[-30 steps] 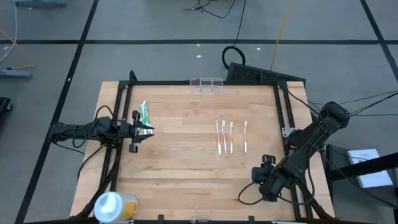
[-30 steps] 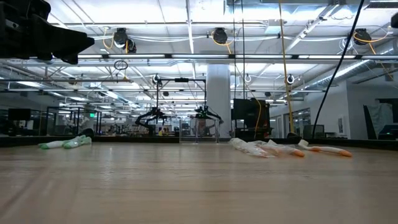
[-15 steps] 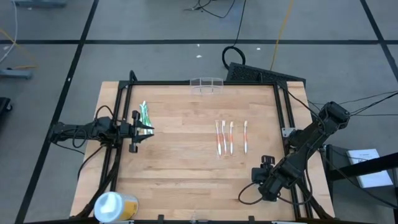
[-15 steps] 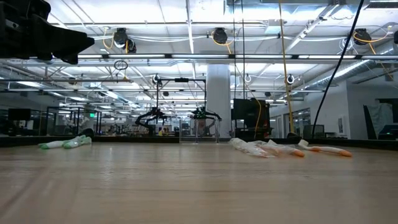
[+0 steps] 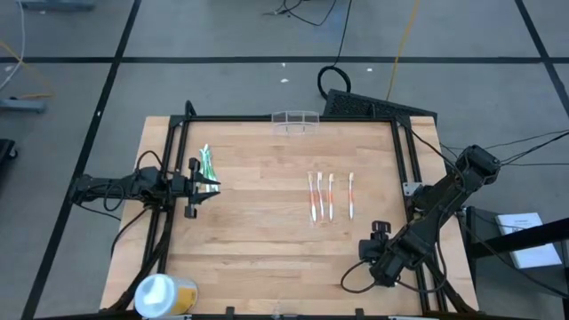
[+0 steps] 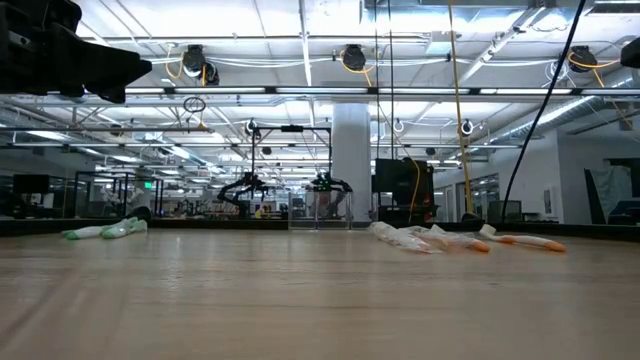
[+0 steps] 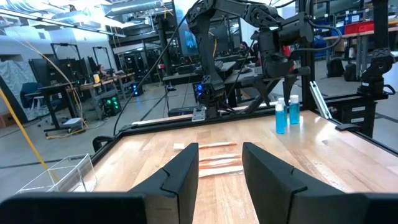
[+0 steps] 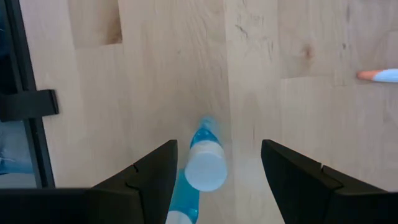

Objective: Pick & Place toothbrushing station
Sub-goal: Put the blue mouthwash into the transparent organizer

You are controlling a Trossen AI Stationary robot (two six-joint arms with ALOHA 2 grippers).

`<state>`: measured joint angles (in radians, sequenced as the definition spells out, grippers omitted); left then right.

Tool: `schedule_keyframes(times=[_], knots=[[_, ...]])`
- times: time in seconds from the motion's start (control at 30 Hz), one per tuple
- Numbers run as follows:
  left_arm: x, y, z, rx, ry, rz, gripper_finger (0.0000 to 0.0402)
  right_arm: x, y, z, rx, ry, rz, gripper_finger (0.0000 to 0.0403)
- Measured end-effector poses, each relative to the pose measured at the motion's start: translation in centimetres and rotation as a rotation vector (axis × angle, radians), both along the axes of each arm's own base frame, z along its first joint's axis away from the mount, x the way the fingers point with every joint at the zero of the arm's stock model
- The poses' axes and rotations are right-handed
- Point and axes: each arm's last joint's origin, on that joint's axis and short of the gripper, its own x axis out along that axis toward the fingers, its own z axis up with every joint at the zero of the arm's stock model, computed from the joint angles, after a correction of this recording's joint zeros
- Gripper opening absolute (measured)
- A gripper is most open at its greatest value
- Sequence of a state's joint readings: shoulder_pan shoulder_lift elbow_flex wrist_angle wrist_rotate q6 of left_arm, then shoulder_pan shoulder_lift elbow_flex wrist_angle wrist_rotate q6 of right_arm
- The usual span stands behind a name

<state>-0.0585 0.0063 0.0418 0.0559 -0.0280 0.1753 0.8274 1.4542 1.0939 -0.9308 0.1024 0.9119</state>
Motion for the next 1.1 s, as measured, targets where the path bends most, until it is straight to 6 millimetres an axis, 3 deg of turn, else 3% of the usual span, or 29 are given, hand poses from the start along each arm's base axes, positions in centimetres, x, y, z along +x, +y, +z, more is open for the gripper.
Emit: schedule_keyframes(times=[0.5, 0.87, 1.1], knots=[[0.0, 0.0, 0.0, 0.0, 0.0, 0.0, 0.0131, 0.0, 0.47, -0.69, -0.02, 0.019, 0.016, 0.0223], [0.0, 0.0, 0.0, 0.0, 0.0, 0.0, 0.0131, -0.13, 0.46, -0.71, -0.009, 0.046, 0.014, 0.0169], [0.0, 0.0, 0.0, 0.0, 0.0, 0.0, 0.0131, -0.13, 0.46, -0.71, -0.009, 0.046, 0.015, 0.0155]])
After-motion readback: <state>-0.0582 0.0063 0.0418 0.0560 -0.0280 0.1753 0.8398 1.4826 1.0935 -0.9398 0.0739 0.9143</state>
